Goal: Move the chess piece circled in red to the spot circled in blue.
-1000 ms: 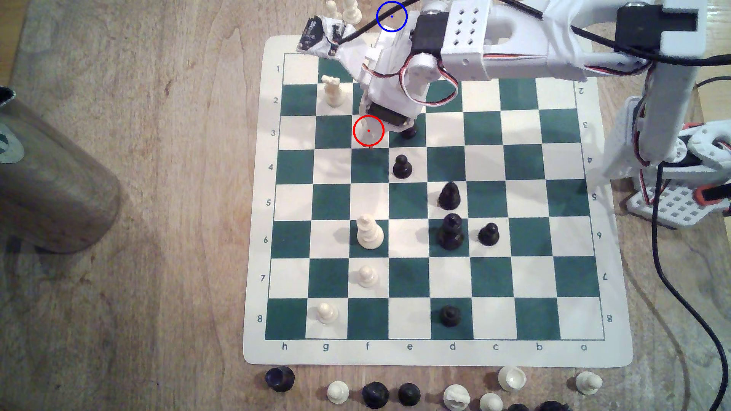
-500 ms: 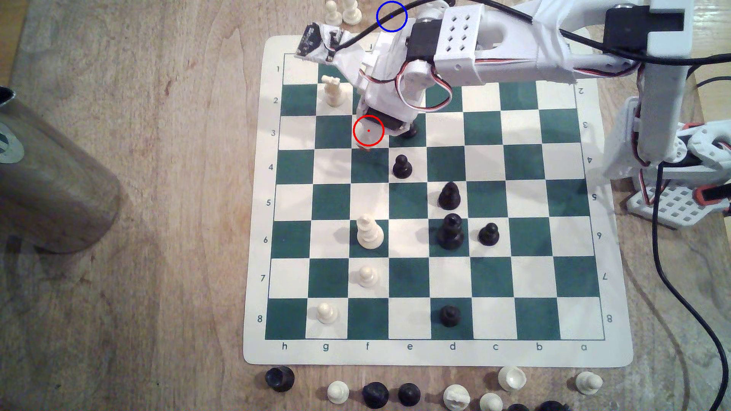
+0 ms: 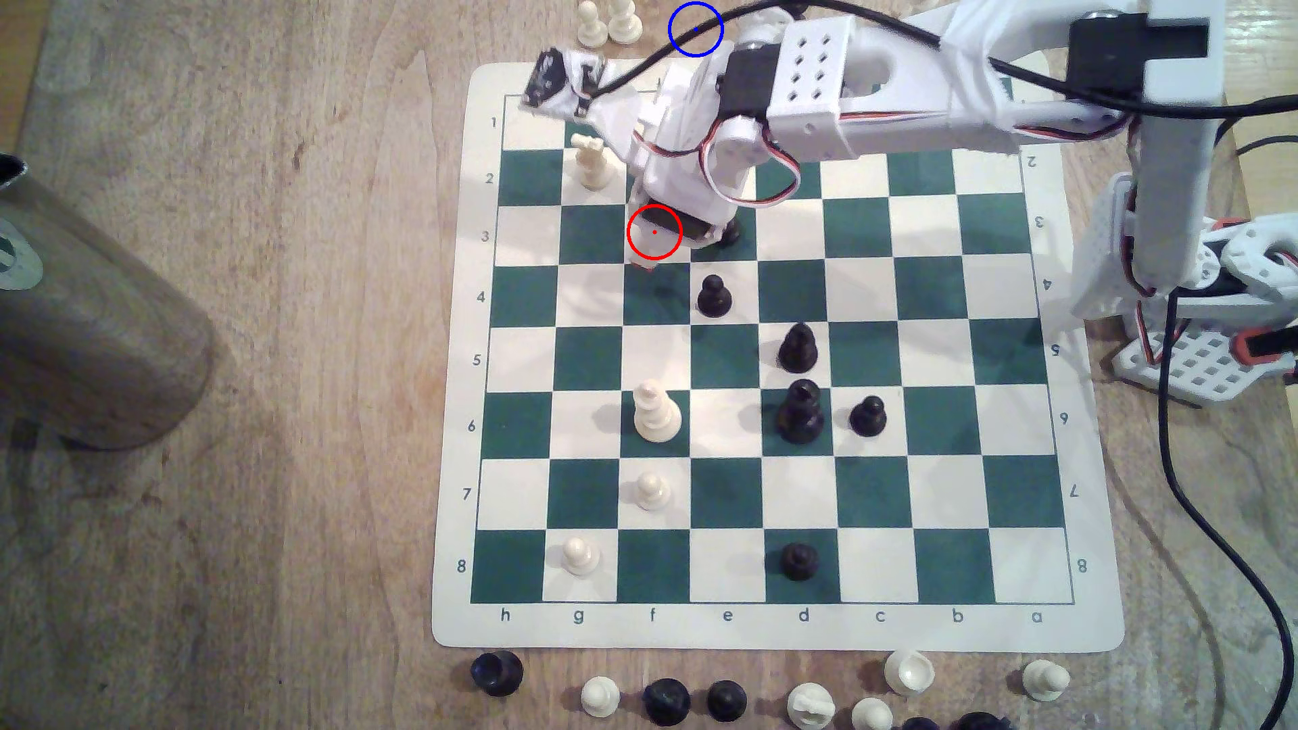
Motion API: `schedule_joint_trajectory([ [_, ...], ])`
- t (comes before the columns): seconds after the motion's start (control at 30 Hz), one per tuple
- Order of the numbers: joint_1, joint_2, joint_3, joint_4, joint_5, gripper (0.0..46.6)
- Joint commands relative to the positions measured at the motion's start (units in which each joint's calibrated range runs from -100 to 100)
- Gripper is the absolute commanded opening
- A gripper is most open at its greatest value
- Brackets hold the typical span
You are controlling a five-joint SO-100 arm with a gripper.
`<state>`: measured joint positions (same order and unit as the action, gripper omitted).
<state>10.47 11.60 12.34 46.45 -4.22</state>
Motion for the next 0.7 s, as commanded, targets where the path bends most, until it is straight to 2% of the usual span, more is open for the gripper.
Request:
schedule_joint_trajectory([
  [0.0, -0.03, -1.67, -2.09, -0.84, -0.34, 14.7],
  [0.23, -0.03, -1.76, -2.09, -1.00, -0.34, 6.2],
  [0.5, 0.05, -2.27, -2.00, -1.16, -0.29, 1.0],
  [0.67, -1.13, -6.68, -1.73, 2.19, -0.93, 0.3],
])
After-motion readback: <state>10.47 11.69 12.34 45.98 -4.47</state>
